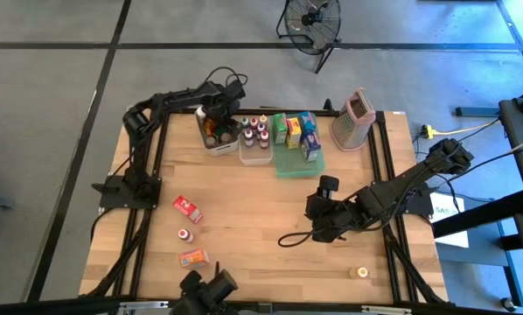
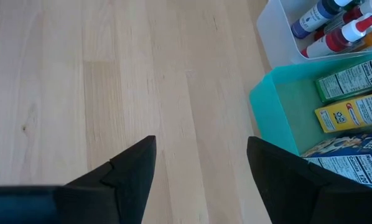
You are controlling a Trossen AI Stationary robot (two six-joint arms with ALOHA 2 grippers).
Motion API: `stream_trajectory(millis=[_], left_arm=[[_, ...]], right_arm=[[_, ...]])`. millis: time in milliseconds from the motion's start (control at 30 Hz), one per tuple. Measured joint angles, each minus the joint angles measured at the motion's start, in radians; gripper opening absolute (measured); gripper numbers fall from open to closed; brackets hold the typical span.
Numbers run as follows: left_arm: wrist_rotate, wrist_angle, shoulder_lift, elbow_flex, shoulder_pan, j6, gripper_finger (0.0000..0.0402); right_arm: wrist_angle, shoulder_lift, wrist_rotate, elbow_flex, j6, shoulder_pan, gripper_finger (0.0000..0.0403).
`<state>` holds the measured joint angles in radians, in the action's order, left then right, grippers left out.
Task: Pick & Place Kitchen Items
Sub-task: Put the black seasoning can into the gray bin
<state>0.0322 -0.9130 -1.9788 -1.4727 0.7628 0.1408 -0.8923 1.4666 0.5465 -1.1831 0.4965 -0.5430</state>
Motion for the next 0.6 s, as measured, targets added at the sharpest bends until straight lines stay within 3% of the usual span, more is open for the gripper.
stream_trajectory(millis=[600], left_arm=[[0.003, 0.02, -0.012, 0.0, -0.001, -0.031, 0.0133]], right_arm=[[0.037, 0.0, 0.003, 0.043, -0.014, 0.0, 0.0253]])
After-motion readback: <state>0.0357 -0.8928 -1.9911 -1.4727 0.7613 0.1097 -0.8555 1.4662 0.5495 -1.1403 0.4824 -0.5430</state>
